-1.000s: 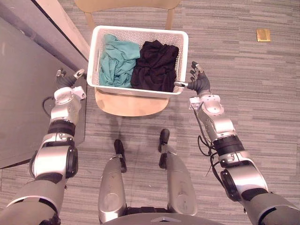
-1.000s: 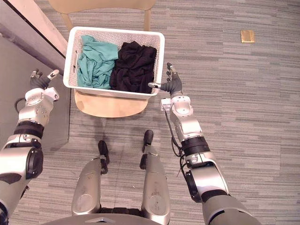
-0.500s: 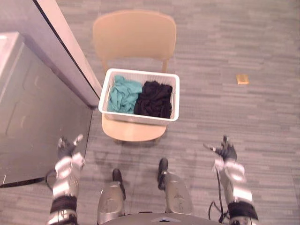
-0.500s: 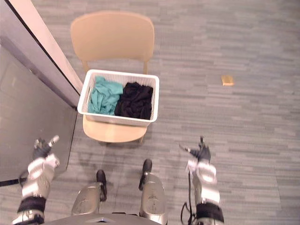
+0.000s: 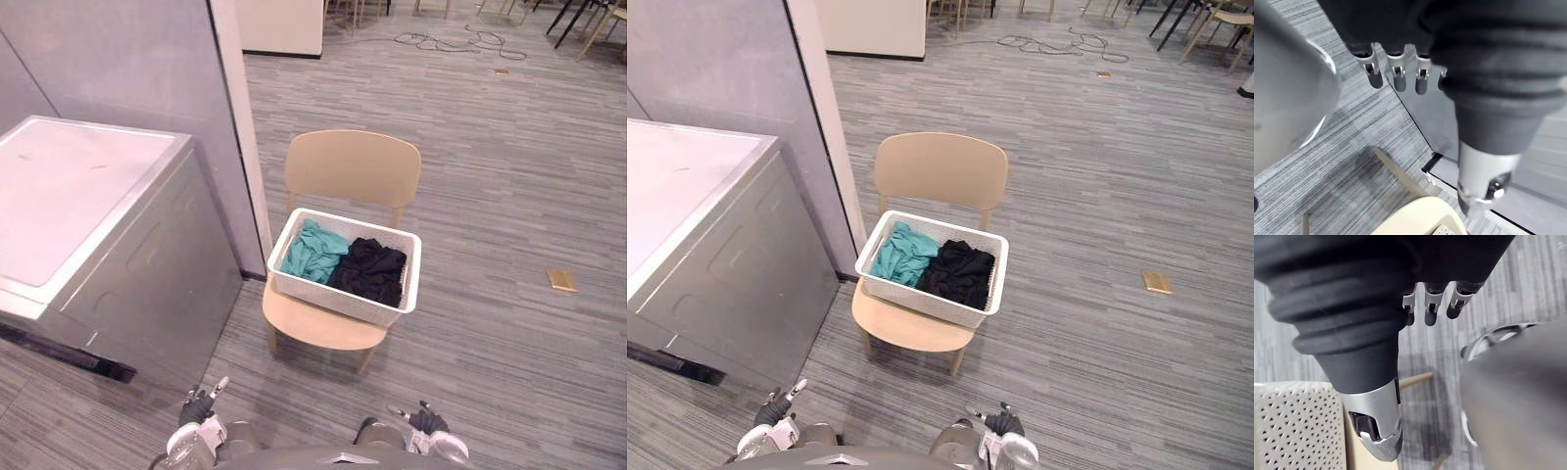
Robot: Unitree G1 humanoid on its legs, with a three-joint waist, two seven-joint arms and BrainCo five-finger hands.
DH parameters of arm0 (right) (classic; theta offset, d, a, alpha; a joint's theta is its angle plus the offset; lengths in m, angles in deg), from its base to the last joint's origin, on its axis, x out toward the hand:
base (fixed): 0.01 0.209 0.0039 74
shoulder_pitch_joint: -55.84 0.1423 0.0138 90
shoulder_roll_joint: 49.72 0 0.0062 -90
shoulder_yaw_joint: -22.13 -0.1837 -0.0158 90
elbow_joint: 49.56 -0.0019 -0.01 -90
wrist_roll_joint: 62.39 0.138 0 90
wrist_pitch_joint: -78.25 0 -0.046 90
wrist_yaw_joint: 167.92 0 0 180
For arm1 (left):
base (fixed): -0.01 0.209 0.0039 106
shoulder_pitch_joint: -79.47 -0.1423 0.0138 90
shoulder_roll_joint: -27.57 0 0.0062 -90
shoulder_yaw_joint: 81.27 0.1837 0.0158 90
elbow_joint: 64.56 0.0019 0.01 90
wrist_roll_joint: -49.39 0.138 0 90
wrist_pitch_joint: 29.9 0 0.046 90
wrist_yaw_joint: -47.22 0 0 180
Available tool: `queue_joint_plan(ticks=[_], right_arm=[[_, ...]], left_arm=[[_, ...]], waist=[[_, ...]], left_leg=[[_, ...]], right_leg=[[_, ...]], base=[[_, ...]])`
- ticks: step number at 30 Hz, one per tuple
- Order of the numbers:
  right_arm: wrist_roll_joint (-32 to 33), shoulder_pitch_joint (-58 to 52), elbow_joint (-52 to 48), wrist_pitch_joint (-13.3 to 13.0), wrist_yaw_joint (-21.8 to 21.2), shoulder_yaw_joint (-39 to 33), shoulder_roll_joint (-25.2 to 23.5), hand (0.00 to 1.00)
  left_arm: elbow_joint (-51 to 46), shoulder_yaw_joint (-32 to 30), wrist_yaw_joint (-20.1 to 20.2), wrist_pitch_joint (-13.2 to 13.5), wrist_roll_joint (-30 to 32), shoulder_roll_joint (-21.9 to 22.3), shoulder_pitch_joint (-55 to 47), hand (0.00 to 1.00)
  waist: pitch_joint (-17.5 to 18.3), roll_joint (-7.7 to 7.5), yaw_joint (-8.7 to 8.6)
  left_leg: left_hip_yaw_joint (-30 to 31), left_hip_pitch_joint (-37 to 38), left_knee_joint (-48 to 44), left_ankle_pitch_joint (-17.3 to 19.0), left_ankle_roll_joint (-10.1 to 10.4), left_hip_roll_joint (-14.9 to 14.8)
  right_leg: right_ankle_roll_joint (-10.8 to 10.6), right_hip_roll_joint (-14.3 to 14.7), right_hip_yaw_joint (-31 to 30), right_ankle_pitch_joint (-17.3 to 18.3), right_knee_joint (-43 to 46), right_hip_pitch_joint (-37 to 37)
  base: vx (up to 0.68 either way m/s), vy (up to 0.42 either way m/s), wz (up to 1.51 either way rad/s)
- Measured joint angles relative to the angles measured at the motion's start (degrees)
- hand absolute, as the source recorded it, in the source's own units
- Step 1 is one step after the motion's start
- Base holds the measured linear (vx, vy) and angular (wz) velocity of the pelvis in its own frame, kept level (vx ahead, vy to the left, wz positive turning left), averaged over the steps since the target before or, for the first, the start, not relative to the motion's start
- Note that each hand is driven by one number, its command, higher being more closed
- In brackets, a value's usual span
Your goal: Pick up the laundry basket with both hands and put the clothes into the washing machine.
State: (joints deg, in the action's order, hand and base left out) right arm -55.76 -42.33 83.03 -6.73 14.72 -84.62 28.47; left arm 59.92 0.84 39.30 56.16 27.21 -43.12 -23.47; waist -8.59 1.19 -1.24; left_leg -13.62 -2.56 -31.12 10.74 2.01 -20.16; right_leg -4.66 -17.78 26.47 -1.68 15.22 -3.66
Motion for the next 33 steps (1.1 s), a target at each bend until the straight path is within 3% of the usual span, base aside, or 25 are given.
queue_joint_plan(ticks=[2,3,4,5,6,8,9,10,12,14,16,17,18,19,20,22,23,25,27,28,29,30,31,32,33], right_arm=[[0.4,0.7,1.1,-0.4,0.0,-0.2,0.5,0.0],[0.8,0.9,1.4,-0.3,0.1,-0.3,0.9,0.0],[1.0,1.0,2.4,-0.1,0.4,-0.5,1.5,0.0],[1.0,2.0,4.5,0.2,0.5,-1.9,1.9,0.0],[1.8,2.1,6.8,0.7,0.6,-2.7,0.0,0.0],[3.4,1.2,8.2,1.0,0.6,-4.5,-1.8,0.0],[4.8,0.3,9.4,1.0,0.7,-5.9,-3.0,0.0],[5.3,0.5,10.2,0.9,0.9,-6.6,-3.4,0.0],[6.7,0.6,10.3,1.0,1.3,-7.0,-3.5,0.0],[7.0,1.3,9.7,1.2,1.5,-7.0,-3.2,0.0],[7.1,0.5,6.6,1.1,1.5,-6.4,-3.5,0.0],[7.1,0.6,4.5,0.9,1.5,-5.3,-4.3,0.0],[7.3,0.9,2.4,0.7,1.4,-3.5,-5.2,0.0],[7.7,1.2,1.4,0.4,1.4,-2.9,-5.8,0.0],[7.9,1.8,-0.3,0.0,1.3,-1.4,-6.4,0.0],[9.1,1.8,-1.8,-0.1,1.3,-1.6,-5.6,0.0],[9.5,0.8,-3.4,-0.2,1.3,-1.4,-5.1,0.0],[9.8,0.9,-4.7,-0.2,1.2,-1.2,-5.1,0.0],[9.8,0.1,-6.9,-0.1,1.2,-1.2,-4.7,0.0],[9.8,-0.8,-8.2,-0.1,1.2,-0.2,-3.7,0.0],[9.8,-0.5,-8.5,-0.1,1.3,0.7,-2.9,0.0],[9.8,-0.2,-9.1,-0.1,1.2,1.0,-2.7,0.0],[9.8,0.0,-11.0,-0.2,1.3,1.1,-2.7,0.0],[9.8,-0.1,-11.8,-0.2,1.4,1.4,-3.0,0.0],[9.8,-0.8,-12.5,0.0,1.6,1.8,-3.2,0.0]], left_arm=[[0.0,2.7,0.2,0.0,0.1,-0.1,1.8,0.0],[0.0,4.0,0.5,0.0,0.3,-0.1,2.9,0.0],[-0.2,6.2,0.9,0.0,0.6,0.0,4.5,0.0],[-0.2,7.3,1.1,0.0,1.1,-0.3,5.6,0.0],[-0.2,8.2,1.1,0.0,1.1,-2.5,5.8,0.0],[-0.7,8.8,1.2,0.1,1.2,-5.8,5.1,0.0],[-0.7,9.0,1.1,0.1,1.2,-8.1,4.7,0.0],[-0.7,8.9,1.1,0.1,1.2,-9.3,4.3,0.0],[-0.7,8.3,1.1,0.1,2.9,-11.6,4.2,0.0],[-2.0,8.5,1.2,0.1,4.5,-11.2,3.8,0.0],[-2.7,8.5,1.5,0.1,4.6,-10.2,3.8,0.0],[-2.6,8.5,1.9,0.1,4.9,-9.6,3.8,0.0],[-2.6,8.5,2.2,0.0,5.0,-8.5,4.1,0.0],[-2.5,8.5,2.2,0.0,5.1,-7.7,4.2,0.0],[-2.4,8.5,2.4,0.0,5.6,-6.1,4.6,0.0],[-2.4,8.6,2.9,-0.7,6.3,-1.6,4.6,0.0],[-2.5,8.6,3.3,-0.8,6.8,0.2,4.2,0.0],[-2.3,9.2,3.4,-1.6,6.8,0.1,3.9,0.0],[-3.1,9.2,3.4,-1.6,6.7,0.1,3.8,0.0],[-5.2,9.2,3.3,-1.5,6.5,0.1,3.4,0.0],[-6.1,9.1,3.3,-1.5,6.5,0.1,3.1,0.0],[-6.5,9.1,3.3,-1.6,6.5,0.1,3.0,0.0],[-6.9,9.0,3.1,-1.6,6.1,0.1,3.3,0.0],[-6.9,9.0,2.9,-1.6,5.9,0.0,3.5,0.0],[-6.9,9.6,2.3,-1.6,5.4,0.1,3.9,0.0]], waist=[[0.6,-0.45,-1.15],[0.7,-0.53,-1.38],[1.0,-0.1,-1.59],[1.2,0.29,-2.04],[1.1,-2.59,-1.91],[1.8,-3.29,-2.01],[2.1,-4.9,-1.32],[2.2,-5.12,-1.13],[2.1,-4.69,-1.29],[1.4,-3.34,-1.18],[0.7,-2.26,-0.78],[0.5,-2.43,-0.7],[0.4,-2.66,-0.66],[0.3,-2.86,-0.69],[0.1,-4.05,-0.47],[0.0,-1.1,-0.8],[-0.7,-0.44,-0.75],[-2.1,0.85,-0.89],[-2.8,0.85,-0.9],[-3.3,0.63,0.44],[-3.2,0.57,1.38],[-3.2,0.52,1.61],[-3.2,0.51,1.43],[-3.2,0.39,1.08],[-3.2,0.15,1.06]], left_leg=[[-0.9,-0.8,0.4,-0.1,0.2,-5.5],[-0.4,-1.6,0.5,-0.3,0.5,-6.5],[1.2,-2.1,2.4,-2.0,2.6,-7.1],[2.3,-2.9,3.9,4.4,13.0,-5.1],[2.6,-5.8,-1.3,5.6,12.0,-2.4],[5.6,-12.3,-9.7,10.6,11.2,0.1],[6.0,-13.8,-12.9,12.9,9.2,2.8],[6.4,-14.1,-13.5,13.5,8.3,4.1],[8.7,-13.8,-10.7,12.3,5.6,8.3],[10.5,-10.6,-3.5,8.1,3.3,12.2],[12.1,-6.9,3.8,4.3,2.4,13.3],[12.4,-4.1,8.9,1.9,1.7,13.7],[12.6,-2.3,12.8,0.1,1.7,14.4],[12.7,-2.2,13.5,-0.3,1.8,15.0],[13.4,-3.0,13.0,-0.1,2.2,17.5],[17.1,-3.6,14.1,-0.4,2.9,18.1],[18.2,-3.6,14.1,-0.8,2.9,17.8],[14.8,-4.7,5.8,0.2,4.0,15.8],[13.4,-10.1,-10.8,-1.3,4.8,15.0],[12.3,-14.8,-23.0,-2.1,4.2,13.9],[11.2,-17.1,-27.1,-2.1,3.7,12.1],[10.4,-18.5,-28.1,-2.0,3.1,10.5],[9.1,-20.3,-26.3,-1.8,1.6,6.1],[8.3,-20.2,-21.3,-2.1,-0.1,2.5],[8.6,-17.5,-9.7,-3.2,-1.7,-2.0]], right_leg=[[-1.2,-3.6,1.0,0.1,3.3,-3.0],[-1.9,-5.1,1.2,-0.1,4.8,-4.3],[-3.8,-7.4,1.2,-1.2,6.2,-6.5],[-5.0,-9.5,1.3,-3.5,4.9,-6.7],[-4.1,-11.1,1.1,-5.3,1.2,-5.2],[-0.6,-12.0,2.7,-7.2,-5.6,-1.2],[3.1,-13.4,2.7,-7.1,-8.1,0.7],[5.3,-13.9,2.6,-5.6,-8.2,1.2],[10.5,-11.3,-2.4,-4.4,0.0,0.8],[9.1,-6.9,-12.5,-2.7,6.8,0.3],[3.8,-1.3,-19.3,5.1,18.6,-3.1],[3.5,4.4,-20.1,11.3,24.7,-5.3],[3.2,10.3,-20.0,15.4,25.1,-6.8],[2.7,12.9,-20.0,16.4,22.9,-7.1],[4.8,16.0,-21.5,18.9,15.2,-6.2],[4.0,17.1,-20.5,19.5,14.1,-4.8],[5.5,17.4,-19.9,18.6,12.7,-3.6],[5.6,17.4,-16.8,18.5,12.3,-0.1],[5.6,17.6,-16.0,18.5,12.4,3.3],[6.0,17.7,-16.0,18.7,11.8,5.1],[6.0,17.6,-15.9,18.7,10.8,5.5],[5.9,17.7,-15.8,18.7,9.4,5.8],[5.9,17.7,-15.1,18.6,6.9,6.3],[5.5,17.8,-15.0,18.2,6.4,6.3],[4.8,17.5,-15.2,18.5,6.8,6.3]], base=[[-0.12,0.317,0.68],[-0.2,0.607,0.87],[-0.2,0.581,0.89],[-0.24,0.767,0.91],[-0.23,0.638,0.94],[-0.21,0.598,0.8],[-0.1,0.463,0.56],[-0.08,0.486,0.69],[0.0,0.363,0.77],[0.12,0.284,0.88],[0.09,0.083,0.69],[0.06,-0.052,0.5],[0.07,-0.077,0.45],[0.04,-0.121,0.44],[0.01,-0.138,0.73],[0.07,-0.141,0.84],[0.17,-0.105,0.68],[0.16,-0.08,0.82],[0.09,-0.029,0.86],[0.05,0.028,0.28],[0.05,0.04,0.0],[0.04,0.052,-0.27],[0.05,0.071,-0.14],[0.08,0.114,-0.07],[0.11,0.181,-0.05]])
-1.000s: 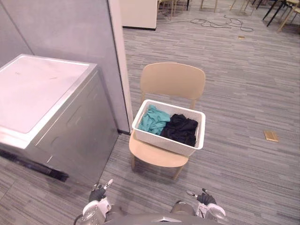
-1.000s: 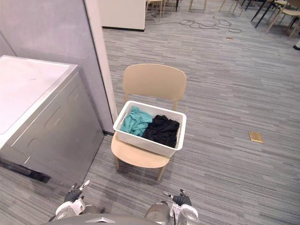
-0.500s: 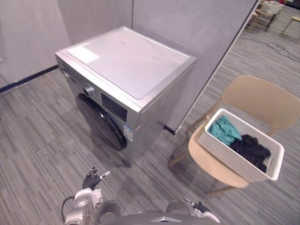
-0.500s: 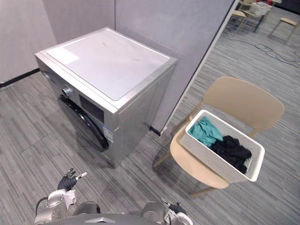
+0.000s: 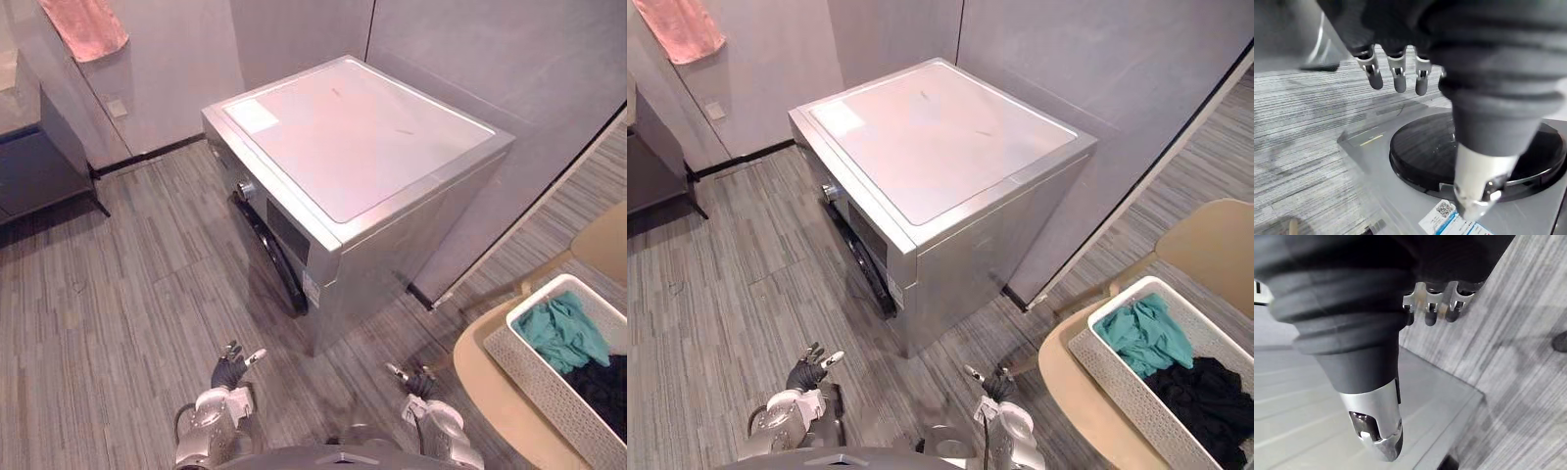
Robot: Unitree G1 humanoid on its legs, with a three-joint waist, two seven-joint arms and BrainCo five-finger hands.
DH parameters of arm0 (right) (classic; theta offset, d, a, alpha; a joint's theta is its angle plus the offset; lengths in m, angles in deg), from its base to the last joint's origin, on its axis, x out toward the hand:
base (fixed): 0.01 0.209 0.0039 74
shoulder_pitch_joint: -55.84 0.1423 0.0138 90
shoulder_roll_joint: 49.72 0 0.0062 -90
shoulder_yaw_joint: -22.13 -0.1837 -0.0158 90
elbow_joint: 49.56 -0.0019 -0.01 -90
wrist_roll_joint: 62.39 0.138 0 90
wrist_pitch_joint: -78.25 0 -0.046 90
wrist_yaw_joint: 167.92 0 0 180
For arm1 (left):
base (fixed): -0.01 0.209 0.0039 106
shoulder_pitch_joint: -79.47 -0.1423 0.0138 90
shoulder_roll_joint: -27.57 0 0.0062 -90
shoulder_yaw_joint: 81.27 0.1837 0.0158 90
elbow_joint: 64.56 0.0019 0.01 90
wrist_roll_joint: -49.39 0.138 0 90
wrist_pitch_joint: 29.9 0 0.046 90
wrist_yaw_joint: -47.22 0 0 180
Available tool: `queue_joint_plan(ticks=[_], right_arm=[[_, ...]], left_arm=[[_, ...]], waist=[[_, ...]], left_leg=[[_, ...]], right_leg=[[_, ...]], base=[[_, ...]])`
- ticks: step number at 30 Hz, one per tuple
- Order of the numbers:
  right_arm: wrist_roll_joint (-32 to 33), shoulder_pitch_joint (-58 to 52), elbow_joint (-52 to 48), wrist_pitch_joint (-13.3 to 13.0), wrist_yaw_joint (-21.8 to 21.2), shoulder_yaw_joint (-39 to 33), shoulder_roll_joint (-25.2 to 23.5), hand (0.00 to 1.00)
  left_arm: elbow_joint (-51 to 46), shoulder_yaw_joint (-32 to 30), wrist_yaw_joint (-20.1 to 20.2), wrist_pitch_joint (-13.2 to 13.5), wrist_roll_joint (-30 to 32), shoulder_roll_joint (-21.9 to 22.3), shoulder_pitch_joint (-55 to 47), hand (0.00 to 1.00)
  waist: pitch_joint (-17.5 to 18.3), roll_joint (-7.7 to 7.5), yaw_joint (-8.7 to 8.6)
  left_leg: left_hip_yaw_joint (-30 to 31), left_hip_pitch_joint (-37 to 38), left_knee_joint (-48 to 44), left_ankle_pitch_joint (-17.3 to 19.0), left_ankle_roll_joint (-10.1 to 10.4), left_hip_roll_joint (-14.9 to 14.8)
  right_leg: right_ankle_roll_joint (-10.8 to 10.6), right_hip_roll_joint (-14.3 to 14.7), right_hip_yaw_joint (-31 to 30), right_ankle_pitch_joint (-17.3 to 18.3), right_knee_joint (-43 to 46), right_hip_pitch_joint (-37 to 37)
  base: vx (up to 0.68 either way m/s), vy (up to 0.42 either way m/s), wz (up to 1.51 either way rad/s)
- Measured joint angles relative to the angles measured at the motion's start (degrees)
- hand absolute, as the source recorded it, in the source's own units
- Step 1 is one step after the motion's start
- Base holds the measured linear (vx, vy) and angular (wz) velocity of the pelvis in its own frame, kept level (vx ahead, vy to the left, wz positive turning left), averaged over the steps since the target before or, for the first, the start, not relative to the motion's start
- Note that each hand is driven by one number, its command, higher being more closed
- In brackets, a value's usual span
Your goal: Pick up the laundry basket with both hands and put the clothes into the washing machine.
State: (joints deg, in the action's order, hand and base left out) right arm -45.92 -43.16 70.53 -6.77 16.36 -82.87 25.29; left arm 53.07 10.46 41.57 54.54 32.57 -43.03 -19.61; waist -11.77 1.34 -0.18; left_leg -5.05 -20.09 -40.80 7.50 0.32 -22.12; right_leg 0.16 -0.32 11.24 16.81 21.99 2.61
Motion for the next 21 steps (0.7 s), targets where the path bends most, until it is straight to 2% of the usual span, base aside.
queue_joint_plan(ticks=[2,3,4,5,6,7,8,9,11,12,13,14,15,16,17,18,19,21], right_arm=[[0.0,-0.6,0.0,0.3,0.0,0.6,0.0,0.0],[-0.1,-0.7,0.2,0.3,0.0,0.7,-0.1,0.0],[-0.1,-0.7,0.3,0.3,0.0,0.6,-0.1,0.0],[-0.5,-1.4,0.3,0.3,0.0,0.3,0.0,0.0],[-0.5,-1.8,0.3,0.3,0.0,0.2,0.0,0.0],[-0.5,-1.8,1.3,0.4,0.0,-0.1,-0.6,0.0],[-0.5,-1.0,2.7,0.4,0.0,-0.8,-1.6,0.0],[-0.5,0.2,4.6,0.6,-0.2,-0.7,-4.0,0.0],[-0.9,3.0,6.5,1.1,-0.5,3.0,-4.2,0.0],[-1.1,4.6,7.0,1.1,-0.5,3.9,-4.3,0.0],[-1.2,5.0,7.0,1.1,-0.5,4.5,-4.3,0.0],[-1.6,5.6,7.0,1.1,-0.6,6.0,-4.2,0.0],[-3.0,6.2,6.8,1.1,-0.8,7.8,-4.2,0.0],[-3.4,6.4,6.8,1.1,-1.2,8.6,-4.2,0.0],[-3.4,7.0,6.4,1.1,-2.0,10.5,-4.1,0.0],[-3.4,7.0,6.1,1.1,-2.7,11.3,-3.9,0.0],[-3.4,7.0,4.2,1.1,-3.9,14.6,-2.4,0.0],[-3.3,7.1,0.8,1.1,-5.0,16.4,-0.9,0.0]], left_arm=[[0.1,1.0,-0.2,0.0,-0.2,-0.1,0.0,0.0],[0.7,1.3,-0.2,0.0,-0.2,-0.1,0.1,0.0],[1.2,1.3,-0.3,0.0,-0.1,-0.1,0.2,0.0],[2.9,1.9,-0.3,0.0,0.2,-0.1,0.8,0.0],[3.3,2.5,-0.3,0.0,0.2,-0.1,1.0,0.0],[4.2,3.5,-0.2,0.0,0.2,-0.5,1.8,0.0],[5.2,3.6,-0.2,0.0,0.3,-1.1,2.4,0.0],[5.5,3.4,-0.3,0.1,0.5,-2.8,3.3,0.0],[5.6,3.2,-0.3,0.3,1.4,-5.6,2.9,0.0],[5.6,3.0,-0.4,0.3,1.4,-6.9,2.6,0.0],[5.6,2.9,-0.5,0.3,1.4,-7.3,2.4,0.0],[5.6,2.7,-0.8,0.6,1.3,-7.7,2.0,0.0],[5.7,2.7,-1.2,0.6,1.3,-7.9,1.5,0.0],[5.8,2.7,-1.2,0.6,1.3,-7.9,1.5,0.0],[6.5,2.8,-1.1,0.6,1.3,-7.8,1.5,0.0],[7.0,2.8,-1.0,0.6,1.3,-7.7,1.7,0.0],[7.4,2.7,-0.5,0.6,1.3,-7.3,2.0,0.0],[7.7,2.3,-0.2,0.5,1.3,-6.7,2.3,0.0]], waist=[[0.4,-0.48,0.01],[1.0,-0.76,-0.23],[1.3,-0.75,-0.5],[2.0,-0.04,-1.38],[2.5,0.45,-1.63],[3.6,0.9,-1.96],[3.6,-1.05,-1.88],[4.1,-2.84,-0.84],[4.0,-2.71,-0.19],[3.7,-2.3,0.27],[3.7,-2.23,0.36],[3.7,-2.51,0.36],[3.6,-2.72,-0.05],[3.6,-2.8,-0.18],[3.6,-2.93,-0.5],[3.5,-3.09,-0.6],[3.2,-3.8,-0.51],[2.6,-3.22,-1.04]], left_leg=[[2.5,3.7,11.2,-1.7,0.4,-1.5],[3.4,5.7,15.1,-3.0,2.9,-1.4],[2.9,6.6,16.3,-3.8,5.3,-1.1],[0.4,8.4,18.9,-5.6,9.2,0.1],[-0.1,8.8,19.6,-7.0,8.7,1.1],[-1.3,9.4,20.2,-4.5,12.7,3.1],[-1.8,8.9,19.7,-4.3,11.8,5.5],[-3.7,8.9,20.0,-3.6,10.4,7.7],[-6.0,9.6,20.0,-2.6,8.3,7.8],[-7.8,10.9,20.5,-1.8,6.9,8.0],[-8.5,11.6,21.1,-1.7,6.4,8.2],[-9.7,12.6,22.4,-2.0,5.7,8.8],[-10.6,13.6,23.9,-2.5,4.9,9.0],[-10.9,14.1,24.6,-2.8,4.6,9.2],[-11.4,14.6,26.1,-3.5,4.2,9.8],[-11.7,14.7,26.5,-4.1,4.1,10.3],[-12.5,15.2,28.7,-5.6,4.0,12.8],[-12.2,14.6,31.9,-8.1,3.9,14.5]], right_leg=[[-2.0,-1.4,-1.2,1.2,2.4,-1.3],[-4.1,-3.3,-2.3,2.6,4.3,-2.8],[-5.0,-4.3,-2.7,3.1,4.9,-3.2],[-7.3,-7.0,-2.7,3.5,5.1,-3.0],[-8.4,-8.0,-2.5,3.5,5.1,-2.9],[-10.0,-10.4,-3.0,3.3,4.8,-3.0],[-10.7,-12.2,-4.2,2.7,4.8,-3.3],[-10.0,-13.9,-7.1,-0.8,4.0,-4.5],[-7.0,-14.1,-8.2,-9.7,2.8,-5.8],[-4.8,-14.6,-6.7,-14.5,2.8,-6.8],[-3.5,-14.9,-5.6,-15.6,3.2,-7.1],[-3.0,-15.3,-4.6,-15.2,4.3,-7.9],[-4.6,-13.8,-4.4,-12.2,6.3,-8.8],[-5.3,-12.4,-4.4,-10.2,7.2,-9.2],[-5.6,-9.5,-4.4,-7.5,7.9,-10.1],[-5.4,-8.2,-4.5,-7.1,7.5,-10.4],[-4.3,-8.0,-2.9,-5.0,4.3,-10.4],[-4.8,-8.3,-3.2,-3.5,-1.2,-8.8]], base=[[0.12,0.235,-0.16],[0.11,0.279,-0.16],[0.15,0.435,0.03],[0.14,0.411,0.24],[0.24,0.709,0.51],[0.22,0.62,0.48],[0.23,0.708,0.27],[0.13,0.42,-0.13],[0.1,0.52,-0.45],[0.05,0.513,-0.48],[0.02,0.38,-0.49],[-0.04,0.236,-0.34],[-0.04,0.166,-0.29],[-0.09,0.138,-0.21],[-0.07,0.029,-0.12],[-0.09,0.014,-0.22],[-0.05,-0.011,-0.13],[-0.12,-0.024,0.1]])
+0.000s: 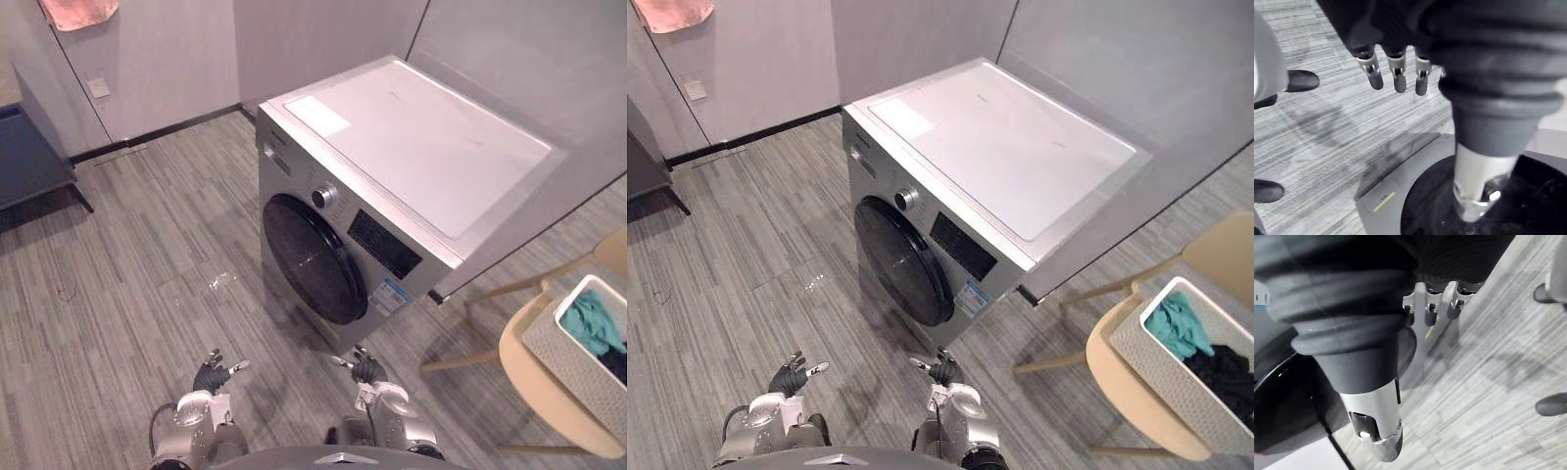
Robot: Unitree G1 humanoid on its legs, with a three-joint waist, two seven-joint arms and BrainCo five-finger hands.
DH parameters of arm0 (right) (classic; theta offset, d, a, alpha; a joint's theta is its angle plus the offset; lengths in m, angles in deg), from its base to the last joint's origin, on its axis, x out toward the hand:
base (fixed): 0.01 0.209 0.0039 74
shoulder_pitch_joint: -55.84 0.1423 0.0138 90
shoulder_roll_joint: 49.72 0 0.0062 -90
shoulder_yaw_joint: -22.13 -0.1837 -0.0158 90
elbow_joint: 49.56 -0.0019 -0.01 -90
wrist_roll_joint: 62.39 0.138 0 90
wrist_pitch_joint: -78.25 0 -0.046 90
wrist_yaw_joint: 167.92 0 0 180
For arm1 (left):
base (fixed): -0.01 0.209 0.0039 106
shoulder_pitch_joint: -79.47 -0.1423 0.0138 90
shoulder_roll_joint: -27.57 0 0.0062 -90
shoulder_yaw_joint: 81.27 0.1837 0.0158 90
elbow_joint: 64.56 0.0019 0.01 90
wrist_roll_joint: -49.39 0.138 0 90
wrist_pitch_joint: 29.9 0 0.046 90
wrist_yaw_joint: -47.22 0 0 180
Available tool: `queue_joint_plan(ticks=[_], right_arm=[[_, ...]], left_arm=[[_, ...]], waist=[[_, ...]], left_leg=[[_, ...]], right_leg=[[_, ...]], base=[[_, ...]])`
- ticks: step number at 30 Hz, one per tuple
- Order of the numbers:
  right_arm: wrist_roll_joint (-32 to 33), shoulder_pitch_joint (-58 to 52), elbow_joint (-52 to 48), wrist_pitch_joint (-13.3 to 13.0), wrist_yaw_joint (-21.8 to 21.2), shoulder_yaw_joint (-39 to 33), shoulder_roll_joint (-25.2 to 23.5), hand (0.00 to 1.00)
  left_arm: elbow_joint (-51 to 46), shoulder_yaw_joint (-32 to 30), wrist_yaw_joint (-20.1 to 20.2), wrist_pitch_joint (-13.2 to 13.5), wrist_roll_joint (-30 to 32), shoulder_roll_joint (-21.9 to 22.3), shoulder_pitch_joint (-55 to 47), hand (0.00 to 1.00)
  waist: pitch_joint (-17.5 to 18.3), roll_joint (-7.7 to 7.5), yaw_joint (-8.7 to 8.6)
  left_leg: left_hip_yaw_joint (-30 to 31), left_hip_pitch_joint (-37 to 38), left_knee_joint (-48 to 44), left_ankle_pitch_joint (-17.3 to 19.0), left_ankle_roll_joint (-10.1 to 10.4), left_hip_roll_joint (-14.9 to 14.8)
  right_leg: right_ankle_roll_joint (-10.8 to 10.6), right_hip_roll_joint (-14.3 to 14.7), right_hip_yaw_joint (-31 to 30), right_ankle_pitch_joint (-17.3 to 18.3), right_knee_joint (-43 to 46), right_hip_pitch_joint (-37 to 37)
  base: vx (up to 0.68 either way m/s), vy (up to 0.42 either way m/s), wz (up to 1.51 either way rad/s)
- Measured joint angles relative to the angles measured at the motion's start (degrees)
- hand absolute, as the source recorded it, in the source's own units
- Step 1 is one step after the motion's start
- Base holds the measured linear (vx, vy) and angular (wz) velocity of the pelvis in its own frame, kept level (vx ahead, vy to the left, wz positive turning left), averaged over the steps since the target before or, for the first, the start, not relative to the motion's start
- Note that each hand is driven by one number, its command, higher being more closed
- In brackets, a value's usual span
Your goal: Pick up the laundry basket with both hands and put the clothes into the washing machine.
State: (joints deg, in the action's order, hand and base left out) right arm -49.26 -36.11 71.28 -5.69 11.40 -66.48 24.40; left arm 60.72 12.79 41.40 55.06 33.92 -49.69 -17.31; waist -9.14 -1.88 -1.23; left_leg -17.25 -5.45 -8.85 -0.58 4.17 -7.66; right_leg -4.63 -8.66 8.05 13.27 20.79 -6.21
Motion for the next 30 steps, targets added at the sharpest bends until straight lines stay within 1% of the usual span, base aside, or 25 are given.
queue_joint_plan(ticks=[1,2,3,5,7,10,11,12,13,14,15,16,17,19,20,21,22,24,26,27,29,30], right_arm=[[0.2,0.5,-3.2,-0.1,-0.4,1.8,2.3,0.0],[0.3,0.6,-3.5,-0.1,-0.5,2.2,2.7,0.0],[0.8,0.8,-6.0,-0.1,-1.2,3.5,3.8,0.0],[1.4,1.2,-10.1,-0.3,-1.9,4.5,4.5,0.0],[2.6,2.4,-12.4,-1.0,-1.9,4.6,5.0,0.0],[3.4,5.0,-14.2,-2.0,-1.7,4.0,5.3,0.0],[3.4,6.4,-14.2,-2.0,-1.6,3.8,5.9,0.0],[3.4,8.3,-14.2,-2.1,-1.3,3.9,6.4,0.0],[3.4,9.4,-14.2,-2.0,-1.2,3.9,6.7,0.0],[3.4,11.9,-14.2,-2.1,-0.9,3.5,7.7,0.0],[3.4,14.6,-14.2,-2.1,0.2,2.1,8.6,0.0],[3.4,16.0,-14.2,-2.1,0.5,1.5,9.4,0.0],[3.4,18.6,-14.1,-2.1,1.3,0.0,11.0,0.0],[3.3,22.4,-13.4,-2.1,2.8,-1.9,13.4,0.0],[3.3,25.3,-11.5,-2.1,3.7,-2.5,15.0,0.0],[3.3,26.7,-10.5,-2.0,4.1,-2.8,16.0,0.0],[2.4,28.7,-8.3,-1.5,4.3,-1.7,18.1,0.0],[1.8,31.2,-5.9,-0.9,5.1,-2.2,18.8,0.0],[-0.3,34.3,-4.6,-0.5,4.9,-1.9,20.8,0.0],[-2.1,36.3,-4.4,-0.4,5.0,-1.9,21.4,0.0],[-4.3,39.1,-3.3,-0.2,5.0,-1.9,22.5,0.0],[-4.6,40.1,-2.6,-0.2,5.1,-1.9,22.9,0.0]], left_arm=[[1.3,-0.3,0.0,0.0,0.1,1.7,1.4,0.0],[1.3,-0.5,0.0,0.0,0.1,1.8,1.6,0.0],[1.3,-1.5,-0.1,0.0,0.6,2.2,1.2,0.0],[1.3,-1.7,-0.2,0.0,0.7,1.9,0.9,0.0],[1.3,-1.7,-0.2,0.0,0.6,1.8,0.8,0.0],[1.3,-1.6,0.0,0.0,0.7,1.7,0.8,0.0],[1.3,-1.6,0.0,0.0,0.7,1.5,0.7,0.0],[1.3,-1.6,0.0,0.0,0.7,1.4,0.8,0.0],[1.3,-1.6,0.0,0.0,0.8,1.5,0.8,0.0],[1.3,-1.5,0.0,0.0,0.9,1.5,0.9,0.0],[1.3,-1.5,0.0,0.0,0.9,1.5,0.9,0.0],[1.3,-1.5,0.0,0.0,0.9,1.5,0.9,0.0],[1.3,-1.4,0.0,0.0,0.9,1.4,1.0,0.0],[1.3,-1.4,0.0,0.1,0.9,1.1,0.9,0.0],[1.3,-1.5,-0.1,0.1,0.8,0.8,0.9,0.0],[1.2,-1.5,-0.1,0.1,0.8,0.7,0.9,0.0],[1.1,-1.2,-0.1,0.3,0.4,0.7,0.9,0.0],[0.2,-1.1,-0.1,0.7,-0.2,1.1,0.9,0.0],[-1.1,-1.0,-0.2,1.3,-0.8,1.3,1.0,0.0],[-1.1,-1.1,-0.4,1.6,-1.3,1.3,1.1,0.0],[-1.2,-0.9,-0.7,1.7,-2.0,1.3,1.1,0.0],[-1.2,-0.9,-1.0,1.7,-2.3,1.3,1.1,0.0]], waist=[[-1.2,1.98,-0.56],[-1.3,1.94,-0.57],[-1.1,2.43,-0.39],[-1.3,1.94,-0.19],[-1.4,1.76,-0.12],[-1.5,1.94,-0.21],[-1.6,2.27,-0.19],[-2.0,2.94,-0.02],[-2.2,3.35,0.06],[-2.7,4.36,0.15],[-3.0,5.35,0.23],[-3.2,5.91,0.26],[-3.7,6.8,0.39],[-4.2,7.5,0.71],[-4.2,7.54,0.7],[-4.3,7.62,0.73],[-4.4,7.79,0.87],[-5.2,8.6,1.04],[-6.3,10.29,1.02],[-7.2,11.37,0.82],[-8.5,12.56,0.74],[-8.7,12.85,0.8]], left_leg=[[1.6,-0.1,4.6,-3.4,-0.1,0.5],[1.8,0.0,5.1,-3.9,-0.1,0.5],[2.4,0.5,7.2,-5.3,-0.1,0.6],[3.3,0.5,8.4,-6.1,0.0,0.6],[3.5,0.0,9.4,-6.6,0.0,0.7],[5.0,-1.3,11.3,-7.9,-0.5,1.8],[5.2,-1.4,12.1,-8.4,-0.6,2.3],[5.3,-1.5,12.9,-8.9,-1.2,2.9],[5.3,-1.5,13.3,-9.0,-1.2,3.1],[5.4,-2.2,13.3,-9.0,-1.2,3.4],[5.5,-3.3,13.3,-9.4,-1.9,4.0],[5.6,-3.8,13.3,-9.5,-2.0,4.2],[5.7,-4.5,13.3,-9.8,-2.4,4.6],[5.6,-5.2,13.3,-10.1,-2.8,4.8],[5.6,-5.5,13.3,-10.2,-2.8,4.9],[5.6,-5.6,13.3,-10.2,-2.8,5.0],[5.6,-5.7,13.3,-10.2,-2.8,5.1],[5.8,-6.1,13.3,-10.3,-3.0,5.1],[5.9,-7.5,13.3,-10.8,-3.5,5.1],[6.0,-8.1,13.4,-11.2,-3.7,5.1],[6.1,-8.9,13.4,-11.6,-4.1,5.1],[6.1,-9.3,13.6,-11.6,-4.0,5.1]], right_leg=[[0.3,0.7,0.7,-1.4,-1.9,-0.6],[0.3,0.8,0.8,-1.5,-1.9,-0.8],[0.4,1.1,0.9,-1.8,-1.9,-1.2],[0.5,1.2,1.2,-2.3,-2.3,-1.6],[0.1,1.5,1.4,-2.8,-3.3,-1.9],[0.0,0.9,2.5,-4.0,-5.2,-2.1],[-0.1,0.6,2.5,-4.5,-5.9,-2.1],[-0.3,0.3,2.6,-5.1,-6.7,-2.1],[-0.5,0.1,2.7,-5.3,-7.2,-2.1],[-0.8,-0.3,2.6,-5.9,-8.1,-2.3],[-1.2,-0.7,2.7,-6.5,-8.8,-3.0],[-1.4,-0.8,2.7,-6.9,-9.2,-3.3],[-2.0,-1.1,2.9,-7.8,-10.1,-3.5],[-2.4,-1.2,2.7,-8.8,-10.9,-3.6],[-2.5,-1.2,2.4,-9.3,-11.6,-3.7],[-2.4,-1.1,2.3,-9.5,-11.9,-3.7],[-2.5,-1.1,2.1,-9.8,-12.3,-3.7],[-2.4,-1.1,2.1,-10.1,-12.5,-3.9],[-2.4,-1.1,2.1,-10.7,-12.6,-5.1],[-2.4,-1.1,2.0,-11.3,-12.6,-5.8],[-2.5,-1.1,2.0,-12.1,-13.1,-6.2],[-2.4,-1.2,2.0,-12.3,-13.3,-6.5]], base=[[-0.17,-0.042,0.25],[-0.19,-0.044,0.21],[-0.12,-0.017,0.05],[-0.09,-0.009,0.04],[-0.08,0.013,0.06],[-0.03,0.071,0.22],[0.01,0.112,0.15],[0.01,0.113,0.12],[0.01,0.111,0.08],[0.01,0.091,0.05],[0.01,0.086,0.05],[0.04,0.082,0.07],[0.04,0.058,0.04],[0.06,0.054,0.0],[0.07,0.036,-0.04],[0.05,0.032,-0.04],[0.03,0.032,-0.01],[-0.01,0.037,0.01],[-0.07,0.04,0.02],[-0.09,0.035,0.01],[-0.11,0.041,0.02],[-0.14,0.043,0.01]])
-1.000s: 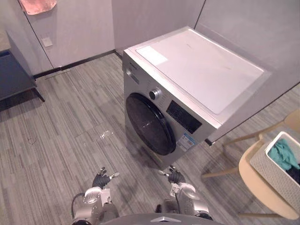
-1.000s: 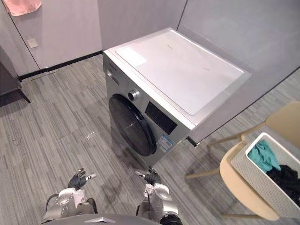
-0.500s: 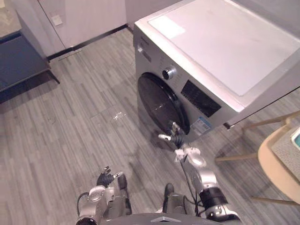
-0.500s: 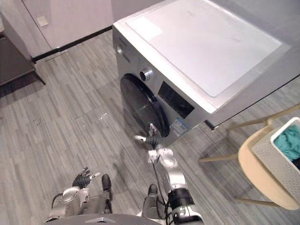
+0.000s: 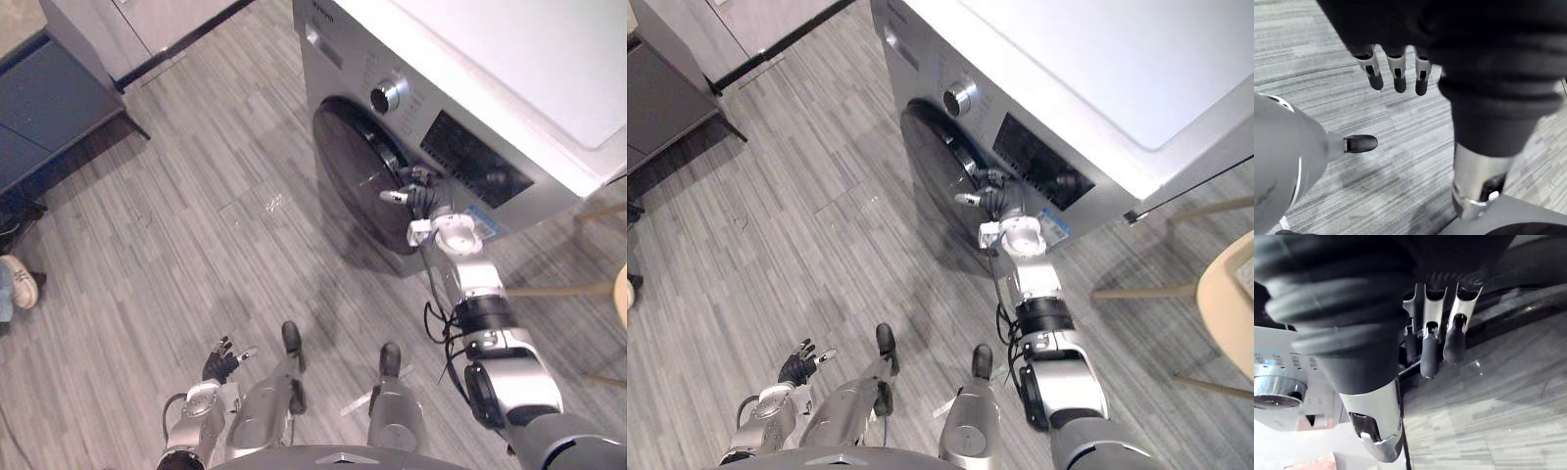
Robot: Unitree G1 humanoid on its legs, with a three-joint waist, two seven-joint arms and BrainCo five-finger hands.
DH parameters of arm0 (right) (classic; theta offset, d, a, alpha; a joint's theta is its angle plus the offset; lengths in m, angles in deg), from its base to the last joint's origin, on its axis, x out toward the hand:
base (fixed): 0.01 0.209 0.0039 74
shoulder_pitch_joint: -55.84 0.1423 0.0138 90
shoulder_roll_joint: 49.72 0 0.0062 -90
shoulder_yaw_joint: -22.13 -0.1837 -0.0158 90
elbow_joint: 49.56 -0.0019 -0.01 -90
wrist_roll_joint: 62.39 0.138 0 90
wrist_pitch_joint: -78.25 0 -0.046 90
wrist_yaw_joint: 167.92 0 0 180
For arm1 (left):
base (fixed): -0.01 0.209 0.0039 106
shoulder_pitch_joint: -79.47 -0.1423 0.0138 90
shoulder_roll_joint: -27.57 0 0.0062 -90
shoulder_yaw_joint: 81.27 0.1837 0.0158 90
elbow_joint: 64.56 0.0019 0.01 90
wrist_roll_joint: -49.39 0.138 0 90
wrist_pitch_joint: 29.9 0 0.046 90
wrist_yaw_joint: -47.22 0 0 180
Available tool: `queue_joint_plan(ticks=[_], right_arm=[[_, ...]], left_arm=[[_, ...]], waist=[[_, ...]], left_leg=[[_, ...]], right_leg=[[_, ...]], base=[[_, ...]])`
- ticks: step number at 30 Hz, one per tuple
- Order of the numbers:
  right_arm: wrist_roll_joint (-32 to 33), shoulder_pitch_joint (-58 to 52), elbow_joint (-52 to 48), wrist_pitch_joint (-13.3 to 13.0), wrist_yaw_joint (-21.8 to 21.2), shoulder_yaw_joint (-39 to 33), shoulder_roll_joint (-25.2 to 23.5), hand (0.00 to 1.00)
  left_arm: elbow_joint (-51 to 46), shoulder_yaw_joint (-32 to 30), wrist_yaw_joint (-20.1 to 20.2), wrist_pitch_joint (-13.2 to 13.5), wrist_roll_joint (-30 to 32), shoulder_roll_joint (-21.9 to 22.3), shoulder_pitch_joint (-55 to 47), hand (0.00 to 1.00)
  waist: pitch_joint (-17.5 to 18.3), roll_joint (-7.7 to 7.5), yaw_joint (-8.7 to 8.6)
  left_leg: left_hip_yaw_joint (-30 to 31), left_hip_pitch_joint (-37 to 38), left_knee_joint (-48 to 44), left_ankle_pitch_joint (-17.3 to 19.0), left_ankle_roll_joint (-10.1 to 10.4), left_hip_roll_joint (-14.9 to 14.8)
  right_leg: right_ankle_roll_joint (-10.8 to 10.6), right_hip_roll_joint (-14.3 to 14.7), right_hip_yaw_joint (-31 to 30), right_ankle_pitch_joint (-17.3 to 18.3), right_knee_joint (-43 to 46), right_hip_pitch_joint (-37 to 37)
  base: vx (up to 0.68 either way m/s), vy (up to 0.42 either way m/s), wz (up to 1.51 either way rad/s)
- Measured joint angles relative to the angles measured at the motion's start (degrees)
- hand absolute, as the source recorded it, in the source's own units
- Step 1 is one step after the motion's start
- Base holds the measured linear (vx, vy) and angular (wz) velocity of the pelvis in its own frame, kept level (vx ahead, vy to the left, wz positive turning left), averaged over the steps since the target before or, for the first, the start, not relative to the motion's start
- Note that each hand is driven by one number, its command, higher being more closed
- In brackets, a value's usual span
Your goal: Pick up the laundry basket with both hands and put the clothes into the washing machine.
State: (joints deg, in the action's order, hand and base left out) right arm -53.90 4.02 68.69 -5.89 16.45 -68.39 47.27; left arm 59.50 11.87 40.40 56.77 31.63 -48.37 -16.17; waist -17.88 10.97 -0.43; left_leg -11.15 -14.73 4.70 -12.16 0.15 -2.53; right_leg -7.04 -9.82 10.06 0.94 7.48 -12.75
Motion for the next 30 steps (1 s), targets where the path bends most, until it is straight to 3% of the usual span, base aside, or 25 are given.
queue_joint_plan(ticks=[7,12,15,20,24,30], right_arm=[[-3.4,5.6,2.6,0.1,5.5,-2.6,0.6,0.0],[-7.2,2.1,4.3,0.5,6.3,0.0,-1.8,0.0],[-8.1,0.2,4.1,0.5,6.0,3.7,-3.1,0.0],[-7.6,-3.5,3.3,0.6,2.1,14.6,-8.5,0.0],[-5.3,-5.8,0.1,0.6,-1.2,19.0,-12.6,0.0],[-3.2,-8.0,-5.3,-0.8,-1.9,17.8,-13.4,0.0]], left_arm=[[0.0,1.8,-1.6,0.0,-1.3,0.0,0.0,0.0],[0.4,2.1,-1.8,0.0,-1.3,0.2,0.0,0.0],[0.4,2.4,-1.9,0.0,-1.3,0.2,0.0,0.0],[0.4,3.6,-2.9,0.0,-1.3,0.3,0.7,0.0],[0.4,3.7,-3.2,-0.1,-2.3,0.4,1.8,0.0],[0.3,2.0,-4.0,-0.5,-2.3,0.3,2.5,0.0]], waist=[[-2.3,1.63,0.91],[-2.5,1.63,0.87],[-2.5,1.61,0.7],[-2.5,1.57,0.75],[-2.8,1.08,1.47],[-3.6,-0.39,1.45]], left_leg=[[0.5,-4.0,0.2,0.1,0.1,1.0],[0.5,-5.0,0.2,0.0,0.2,1.5],[0.6,-4.9,0.2,-0.3,0.6,1.5],[3.2,-4.8,-0.2,-1.0,1.2,0.9],[4.3,-3.7,-0.2,-1.3,1.0,0.4],[4.5,-2.6,-0.2,-1.0,1.4,0.6]], right_leg=[[-0.3,-0.9,-0.5,-3.5,-2.7,-3.2],[-0.4,-1.1,-1.1,-5.1,-4.5,-3.5],[-0.2,-1.0,-1.3,-5.3,-4.7,-3.5],[-0.5,0.1,-0.3,-5.1,-5.0,-2.8],[-0.4,0.3,1.0,-3.6,-4.0,-1.4],[-0.3,0.2,1.4,-2.1,-2.1,-0.9]], base=[[-0.09,0.036,-0.02],[0.02,0.01,-0.06],[0.07,-0.016,-0.08],[0.1,-0.04,0.02],[0.11,-0.039,0.14],[0.07,-0.021,0.08]])
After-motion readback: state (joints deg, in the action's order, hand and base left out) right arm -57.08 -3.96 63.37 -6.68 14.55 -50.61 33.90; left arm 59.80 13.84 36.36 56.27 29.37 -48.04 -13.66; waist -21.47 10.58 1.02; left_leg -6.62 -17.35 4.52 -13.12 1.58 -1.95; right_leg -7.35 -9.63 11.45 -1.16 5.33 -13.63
